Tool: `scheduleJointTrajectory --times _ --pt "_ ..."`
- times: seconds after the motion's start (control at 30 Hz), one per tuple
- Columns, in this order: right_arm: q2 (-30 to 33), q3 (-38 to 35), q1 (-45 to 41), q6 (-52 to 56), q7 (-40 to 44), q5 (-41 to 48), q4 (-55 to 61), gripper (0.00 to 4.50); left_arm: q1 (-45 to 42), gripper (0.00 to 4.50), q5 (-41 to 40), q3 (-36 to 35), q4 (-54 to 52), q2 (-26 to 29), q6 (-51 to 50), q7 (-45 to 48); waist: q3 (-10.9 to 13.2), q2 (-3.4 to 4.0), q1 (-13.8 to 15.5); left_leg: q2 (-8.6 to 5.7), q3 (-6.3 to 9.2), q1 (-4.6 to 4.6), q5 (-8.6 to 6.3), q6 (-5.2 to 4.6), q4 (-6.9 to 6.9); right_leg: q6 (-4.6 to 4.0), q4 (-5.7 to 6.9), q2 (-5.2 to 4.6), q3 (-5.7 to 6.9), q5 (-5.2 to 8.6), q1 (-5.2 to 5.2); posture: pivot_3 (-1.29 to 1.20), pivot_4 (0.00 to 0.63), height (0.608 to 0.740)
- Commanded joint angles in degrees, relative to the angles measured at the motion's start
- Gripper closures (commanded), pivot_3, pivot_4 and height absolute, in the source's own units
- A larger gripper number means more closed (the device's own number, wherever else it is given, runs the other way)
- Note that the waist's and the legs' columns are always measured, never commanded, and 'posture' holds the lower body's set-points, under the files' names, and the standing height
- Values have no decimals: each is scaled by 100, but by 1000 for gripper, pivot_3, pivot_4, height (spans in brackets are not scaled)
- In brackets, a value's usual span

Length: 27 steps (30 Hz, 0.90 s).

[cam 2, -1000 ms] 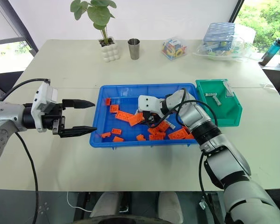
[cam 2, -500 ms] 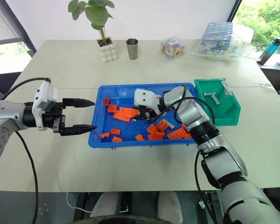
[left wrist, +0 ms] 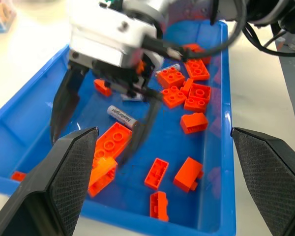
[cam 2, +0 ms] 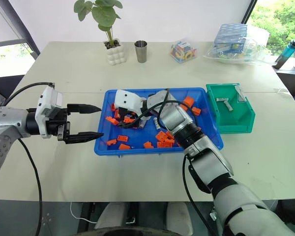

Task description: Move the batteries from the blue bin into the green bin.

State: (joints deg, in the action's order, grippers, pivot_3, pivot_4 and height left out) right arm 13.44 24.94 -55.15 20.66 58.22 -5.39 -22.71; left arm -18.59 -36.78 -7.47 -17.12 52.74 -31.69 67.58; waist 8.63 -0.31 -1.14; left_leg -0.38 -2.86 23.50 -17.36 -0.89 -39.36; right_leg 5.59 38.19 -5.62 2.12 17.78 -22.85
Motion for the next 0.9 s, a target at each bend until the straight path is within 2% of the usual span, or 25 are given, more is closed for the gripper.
scheduleJointTrajectory --times 0.03,0.2,0.33,0.57,0.9 --pt "414 -384 265 710 18 163 915 539 -27 0 -48 -119 -125 -5 43 -41 0 0 16 0 1 0 0 0 0 0 -1 0 0 0 1 0 150 716" --pt "838 -565 789 1745 -132 259 1676 539 -37 0 -32 -55 -101 -54 72 -43 0 0 10 0 2 0 -1 -1 1 0 -3 -2 0 0 3 0 150 716" --pt "768 -690 941 2309 -303 464 1811 539 -193 0 42 58 15 -103 120 36 0 0 -14 5 -3 0 0 0 5 0 -3 3 -2 0 -3 0 150 716" --pt "620 -693 1028 2422 -648 586 1666 539 -494 0 136 220 255 -135 206 187 0 0 11 3 -3 0 0 0 5 0 -3 2 -1 0 -2 0 150 716" --pt "688 -537 1293 2316 -684 647 1492 539 -530 0 166 223 270 -157 224 226 0 0 8 3 -3 0 0 0 5 0 -3 3 -1 0 -1 0 150 716"
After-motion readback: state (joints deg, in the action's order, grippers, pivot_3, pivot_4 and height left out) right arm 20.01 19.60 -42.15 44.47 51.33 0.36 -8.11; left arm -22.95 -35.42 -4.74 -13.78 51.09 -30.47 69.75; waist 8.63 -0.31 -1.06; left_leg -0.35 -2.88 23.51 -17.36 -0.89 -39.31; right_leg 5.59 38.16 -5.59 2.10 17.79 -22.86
